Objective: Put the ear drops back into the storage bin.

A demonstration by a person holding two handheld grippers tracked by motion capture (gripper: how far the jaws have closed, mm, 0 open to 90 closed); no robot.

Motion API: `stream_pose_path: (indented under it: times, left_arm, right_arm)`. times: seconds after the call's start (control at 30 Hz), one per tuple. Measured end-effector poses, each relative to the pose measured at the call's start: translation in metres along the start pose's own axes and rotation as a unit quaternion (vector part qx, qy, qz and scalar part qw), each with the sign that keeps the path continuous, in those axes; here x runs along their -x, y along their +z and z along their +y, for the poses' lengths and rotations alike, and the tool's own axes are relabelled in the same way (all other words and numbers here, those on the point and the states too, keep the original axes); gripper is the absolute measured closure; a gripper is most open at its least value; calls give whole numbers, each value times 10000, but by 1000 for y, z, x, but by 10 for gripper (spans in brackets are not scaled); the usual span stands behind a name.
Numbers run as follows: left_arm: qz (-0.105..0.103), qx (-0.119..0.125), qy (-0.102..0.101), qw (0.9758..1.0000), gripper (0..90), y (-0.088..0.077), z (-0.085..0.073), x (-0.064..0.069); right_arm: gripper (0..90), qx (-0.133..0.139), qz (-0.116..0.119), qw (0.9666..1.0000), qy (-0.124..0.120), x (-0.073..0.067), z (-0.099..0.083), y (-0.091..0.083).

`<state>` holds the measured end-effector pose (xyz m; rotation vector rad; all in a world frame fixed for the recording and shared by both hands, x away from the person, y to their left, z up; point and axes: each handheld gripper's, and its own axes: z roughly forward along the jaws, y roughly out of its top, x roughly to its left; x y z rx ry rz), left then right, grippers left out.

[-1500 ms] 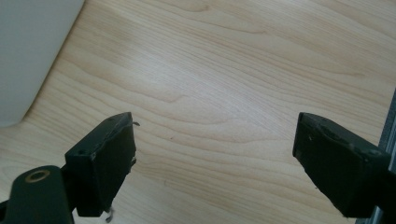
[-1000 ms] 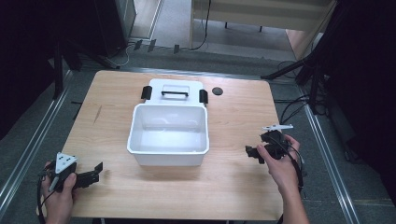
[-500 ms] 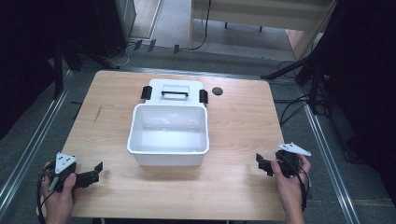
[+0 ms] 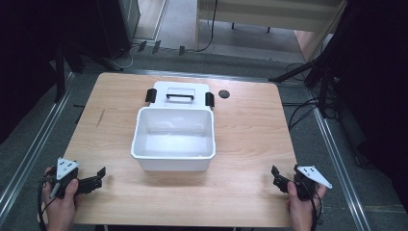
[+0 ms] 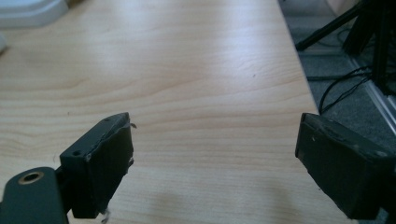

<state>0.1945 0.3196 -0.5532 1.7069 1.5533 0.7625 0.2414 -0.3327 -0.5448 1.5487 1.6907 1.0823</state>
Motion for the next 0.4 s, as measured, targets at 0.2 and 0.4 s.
stream_pose_path:
  times: [0.2, 0.4]
  left_arm:
    - [-3, -18, -10, 10000, 0, 0, 0, -1]
    - [14, -7, 29, 10000, 0, 1, 0, 0]
  right_arm:
    - [122, 446, -35, 9986, 271, 4, -4, -10]
    - [124, 540, -79, 9980, 322, 5, -4, -9]
